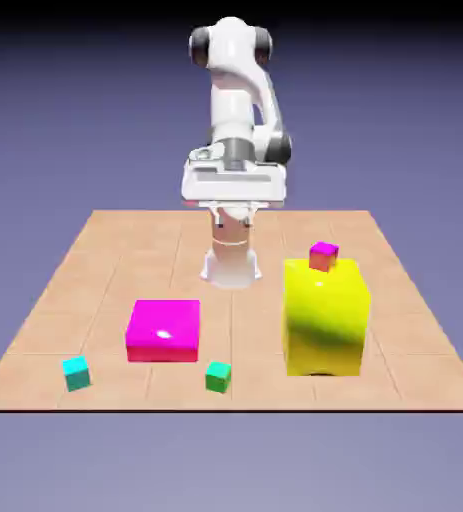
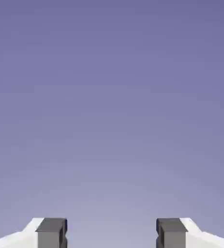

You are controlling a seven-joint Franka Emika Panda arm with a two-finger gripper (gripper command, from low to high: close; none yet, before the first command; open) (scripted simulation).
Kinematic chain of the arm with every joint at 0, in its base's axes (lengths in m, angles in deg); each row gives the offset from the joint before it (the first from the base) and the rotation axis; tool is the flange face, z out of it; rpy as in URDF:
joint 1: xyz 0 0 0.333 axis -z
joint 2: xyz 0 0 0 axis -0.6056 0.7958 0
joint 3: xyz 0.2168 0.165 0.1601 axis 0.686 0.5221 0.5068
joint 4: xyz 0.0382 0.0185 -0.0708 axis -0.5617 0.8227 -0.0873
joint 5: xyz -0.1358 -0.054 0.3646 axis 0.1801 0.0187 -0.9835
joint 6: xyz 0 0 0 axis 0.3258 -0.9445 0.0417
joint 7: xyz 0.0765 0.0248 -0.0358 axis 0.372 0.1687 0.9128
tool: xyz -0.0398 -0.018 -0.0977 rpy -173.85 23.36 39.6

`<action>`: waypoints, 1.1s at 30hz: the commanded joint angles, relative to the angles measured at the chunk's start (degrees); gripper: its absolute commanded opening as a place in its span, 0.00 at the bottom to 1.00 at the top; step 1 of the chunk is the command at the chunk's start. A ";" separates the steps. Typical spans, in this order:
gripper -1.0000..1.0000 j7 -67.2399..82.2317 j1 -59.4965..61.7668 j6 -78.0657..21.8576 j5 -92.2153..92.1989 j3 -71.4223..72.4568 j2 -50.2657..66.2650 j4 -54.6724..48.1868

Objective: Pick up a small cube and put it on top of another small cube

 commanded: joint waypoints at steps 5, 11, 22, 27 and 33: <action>0.50 12.46 -0.17 -4.66 3.08 -0.69 10.38 -4.55; 0.50 27.41 -0.38 -10.26 6.78 -1.52 22.84 -10.02; 0.50 54.80 -0.76 -20.51 13.56 -3.04 45.66 -20.02; 0.50 53.28 -1.37 -13.63 15.16 -4.60 53.96 -21.53; 0.00 53.54 -1.27 -14.77 14.89 -4.34 52.59 -21.28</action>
